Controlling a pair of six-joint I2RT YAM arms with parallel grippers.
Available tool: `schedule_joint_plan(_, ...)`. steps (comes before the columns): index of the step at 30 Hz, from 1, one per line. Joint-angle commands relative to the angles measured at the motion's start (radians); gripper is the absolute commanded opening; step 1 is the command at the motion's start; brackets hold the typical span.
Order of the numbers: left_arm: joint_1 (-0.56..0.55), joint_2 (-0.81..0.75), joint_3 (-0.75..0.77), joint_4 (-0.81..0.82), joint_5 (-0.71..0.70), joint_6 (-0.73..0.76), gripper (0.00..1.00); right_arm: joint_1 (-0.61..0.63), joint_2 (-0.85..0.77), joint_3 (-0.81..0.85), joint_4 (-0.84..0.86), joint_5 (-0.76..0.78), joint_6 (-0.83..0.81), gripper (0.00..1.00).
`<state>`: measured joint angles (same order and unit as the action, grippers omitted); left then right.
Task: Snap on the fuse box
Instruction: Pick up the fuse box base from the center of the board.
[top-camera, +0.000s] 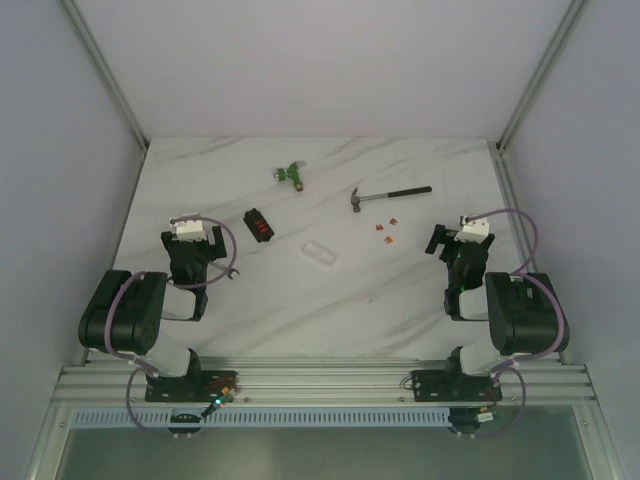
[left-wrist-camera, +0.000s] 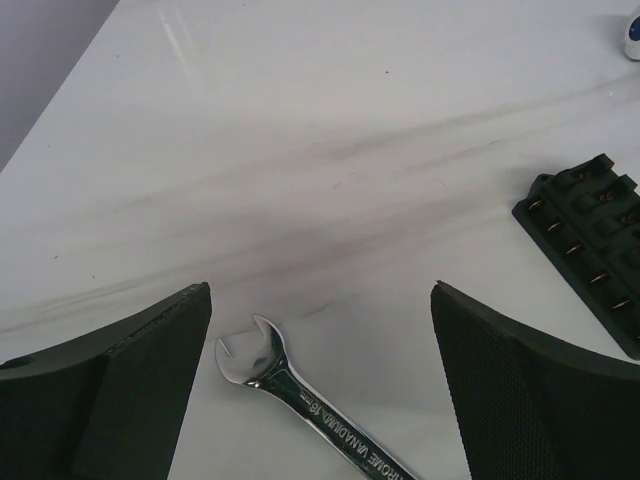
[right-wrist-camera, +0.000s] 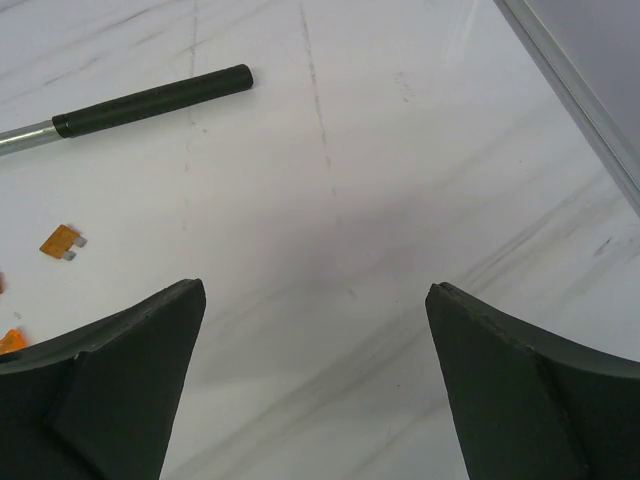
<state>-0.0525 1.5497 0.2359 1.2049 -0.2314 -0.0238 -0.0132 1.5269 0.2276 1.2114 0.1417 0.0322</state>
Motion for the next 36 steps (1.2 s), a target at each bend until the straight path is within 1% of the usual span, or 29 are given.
schedule_joint_plan(1, 0.004, -0.004, 0.012, 0.050, 0.021, 0.013, 1.00, 0.004, -0.004, 0.013, 0.055, -0.005, -0.016, 1.00)
schedule_joint_plan(9, 0.003, -0.006, 0.008, 0.052, 0.023, 0.011, 1.00, 0.004, -0.007, 0.011, 0.060, -0.009, -0.018, 1.00)
schedule_joint_plan(10, 0.003, -0.006, 0.009, 0.055, 0.021, 0.012, 1.00, 0.004, -0.016, 0.023, 0.028, -0.018, -0.024, 1.00)
schedule_joint_plan(12, 0.003, -0.038, 0.051, -0.040, 0.006, 0.003, 1.00, 0.004, -0.051, 0.060, -0.062, -0.027, -0.026, 1.00)
schedule_joint_plan(13, 0.003, -0.067, 0.092, -0.145, -0.003, -0.005, 1.00, 0.004, -0.072, 0.091, -0.146, -0.027, -0.023, 1.00)
schedule_joint_plan(16, 0.000, -0.117, 0.206, -0.382, -0.034, -0.030, 1.00, 0.008, -0.126, 0.142, -0.275, -0.060, -0.034, 1.00)
schedule_joint_plan(18, 0.000, -0.127, 0.271, -0.503, -0.050, -0.104, 1.00, 0.021, -0.152, 0.184, -0.370, -0.063, -0.031, 1.00)
schedule_joint_plan(20, -0.003, -0.128, 0.330, -0.606, -0.009, -0.193, 1.00, 0.039, -0.172, 0.230, -0.460, -0.076, -0.015, 1.00)
schedule_joint_plan(23, -0.016, -0.089, 0.431, -0.765, 0.059, -0.324, 1.00, 0.085, -0.208, 0.261, -0.525, -0.072, 0.006, 1.00)
schedule_joint_plan(25, -0.039, -0.055, 0.479, -0.822, 0.108, -0.371, 1.00, 0.112, -0.220, 0.275, -0.552, -0.071, 0.030, 1.00)
schedule_joint_plan(27, -0.079, -0.028, 0.500, -0.839, 0.112, -0.399, 1.00, 0.141, -0.225, 0.288, -0.576, -0.091, 0.041, 1.00)
schedule_joint_plan(32, -0.208, 0.060, 0.594, -0.906, 0.001, -0.393, 1.00, 0.234, -0.221, 0.311, -0.618, -0.106, 0.040, 1.00)
schedule_joint_plan(36, -0.260, 0.150, 0.679, -0.990, -0.081, -0.393, 0.99, 0.318, -0.201, 0.343, -0.670, -0.121, 0.040, 1.00)
